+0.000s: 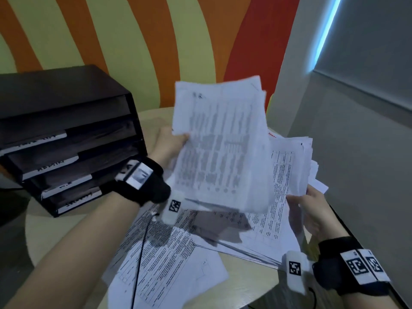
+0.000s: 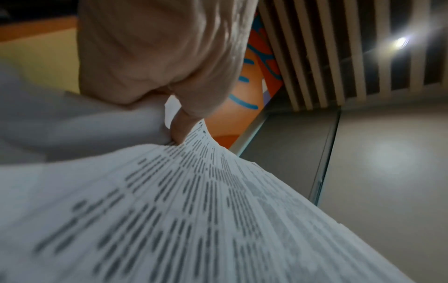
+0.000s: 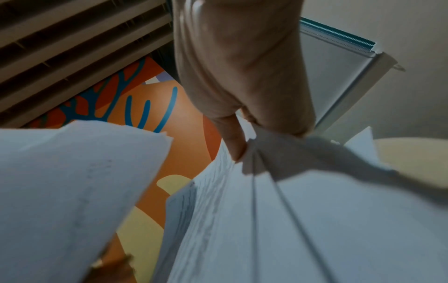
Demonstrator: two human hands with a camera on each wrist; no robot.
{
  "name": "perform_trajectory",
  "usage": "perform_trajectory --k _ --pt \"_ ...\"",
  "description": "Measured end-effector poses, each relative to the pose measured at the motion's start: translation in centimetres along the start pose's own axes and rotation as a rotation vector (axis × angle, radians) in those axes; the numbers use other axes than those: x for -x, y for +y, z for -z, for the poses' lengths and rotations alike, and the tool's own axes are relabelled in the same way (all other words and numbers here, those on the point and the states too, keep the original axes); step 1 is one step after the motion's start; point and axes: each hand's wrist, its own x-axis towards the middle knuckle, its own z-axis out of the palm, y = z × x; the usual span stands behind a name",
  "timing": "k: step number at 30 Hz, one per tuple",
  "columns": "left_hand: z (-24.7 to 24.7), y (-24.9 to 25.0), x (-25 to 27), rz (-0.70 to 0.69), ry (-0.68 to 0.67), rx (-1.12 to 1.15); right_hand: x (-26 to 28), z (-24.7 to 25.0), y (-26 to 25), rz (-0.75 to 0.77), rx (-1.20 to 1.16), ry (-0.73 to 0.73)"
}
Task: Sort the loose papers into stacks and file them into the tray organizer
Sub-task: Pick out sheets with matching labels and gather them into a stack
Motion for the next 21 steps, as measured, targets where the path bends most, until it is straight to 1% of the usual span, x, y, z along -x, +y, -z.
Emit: perform_trajectory --k 2,4,5,6,7,10,11,12,14,16,18,21 --pt "-2.6 -2.2 1.0 0.108 -0.075 -0.039 1.1 -0.2 -1.1 0.038 -0.048 -0.061" --pt "-4.8 -4.2 2.1 0.239 -0.205 0.095 1.8 -0.4 -1.9 0.088 -0.088 -0.11" --pt "-5.6 -5.0 2.4 0.303 -0.223 0.166 2.1 -0.6 -2.3 0.12 -0.105 -0.118" --pt "-6.2 -5.4 2.7 0.333 -0.224 0.201 2.3 -0.8 -2.8 0.141 -0.122 -0.107" --pt "-6.5 -5.7 2.8 0.332 -0.215 0.192 2.5 -1.0 -3.1 0.147 -0.138 -0.097" --pt "-6.9 -5.8 2.9 0.258 -0.216 0.173 2.8 -1.7 -3.5 0.124 -0.264 -0.128" --pt "-6.7 -5.7 2.8 0.224 -0.215 0.161 3.0 -2.1 -3.6 0.123 -0.256 -0.146" --pt "-6.5 -5.5 2.9 0.19 -0.206 0.155 3.2 -2.5 -3.7 0.158 -0.195 -0.167" --pt "-6.1 -4.6 2.9 0.075 -0.168 0.088 3.6 -3.6 -4.1 0.305 0.004 -0.139" --pt "-5.2 -2.8 2.9 -0.11 -0.108 -0.047 3.8 -4.4 -5.3 0.414 0.098 -0.064" --pt "-4.2 -1.1 2.6 -0.261 -0.041 -0.059 4.3 -5.0 -7.5 0.542 0.054 -0.019" --pt "-2.5 1.3 2.4 -0.339 0.029 0.051 4.7 -5.6 -10.1 0.67 -0.051 -0.026"
